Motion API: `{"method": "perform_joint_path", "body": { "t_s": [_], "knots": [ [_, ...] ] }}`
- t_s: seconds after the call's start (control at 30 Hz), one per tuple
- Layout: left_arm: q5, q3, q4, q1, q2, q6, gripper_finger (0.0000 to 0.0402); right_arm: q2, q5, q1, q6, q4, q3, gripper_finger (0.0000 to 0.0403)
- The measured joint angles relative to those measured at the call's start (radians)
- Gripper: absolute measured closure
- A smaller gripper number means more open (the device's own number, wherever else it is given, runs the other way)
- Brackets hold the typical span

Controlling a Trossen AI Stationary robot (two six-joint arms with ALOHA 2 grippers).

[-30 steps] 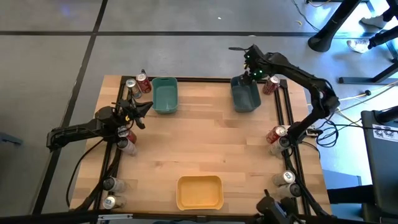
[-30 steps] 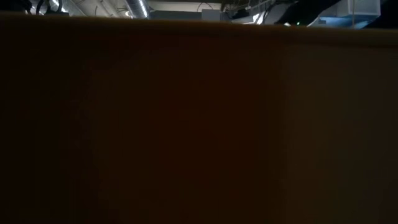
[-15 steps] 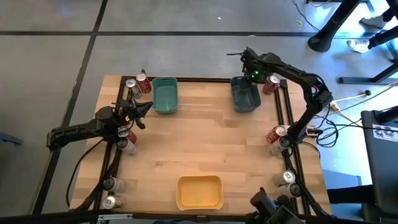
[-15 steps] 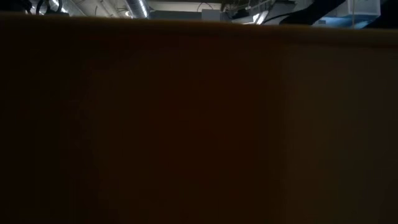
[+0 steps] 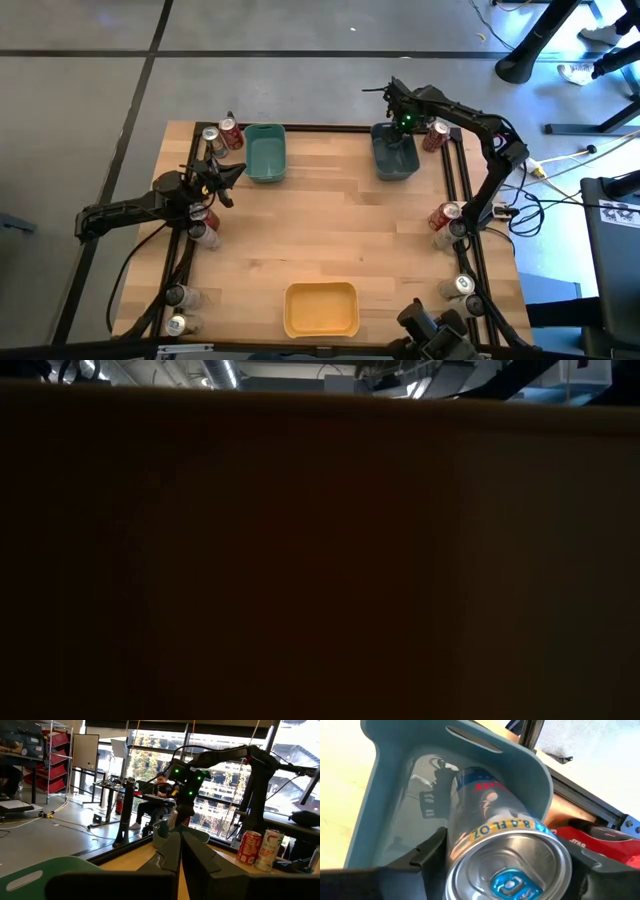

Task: Sort soda cans
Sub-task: Put the top right blue soda can into the blue bin, then put the bottom right blue soda can into the blue bin

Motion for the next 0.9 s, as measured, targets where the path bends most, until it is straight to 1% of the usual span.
{"method": "perform_joint_path", "body": {
  "t_s": [0.23, 0.37, 0.47, 0.57, 0.73, 0.9],
  "knots": [
    [0.0, 0.0, 0.0, 0.0, 0.0, 0.0, 0.0393, 0.0, 0.0, 0.0, 0.0, 0.014, 0.0, 0.0098],
    [0.0, 0.0, 0.0, 0.0, 0.0, 0.0, 0.0393, -0.001, 0.013, 0.0, -0.002, 0.017, 0.001, 0.0083],
    [0.0, 0.0, 0.001, 0.0, 0.0, 0.0, 0.0393, -0.001, 0.034, 0.0, -0.003, 0.017, 0.001, 0.0078],
    [0.0, 0.0, 0.001, 0.0, 0.0, 0.0, 0.0393, -0.012, 0.026, 0.001, -0.021, -0.011, 0.012, 0.0078],
    [0.0, 0.0, 0.001, 0.0, 0.0, 0.0, 0.0393, -0.061, 0.018, 0.016, -0.025, -0.127, 0.096, 0.0079],
    [0.0, 0.0, 0.001, 0.0, 0.0, 0.0, 0.0393, -0.146, 0.054, 0.053, -0.026, -0.225, 0.164, 0.0079]
  ]
}}
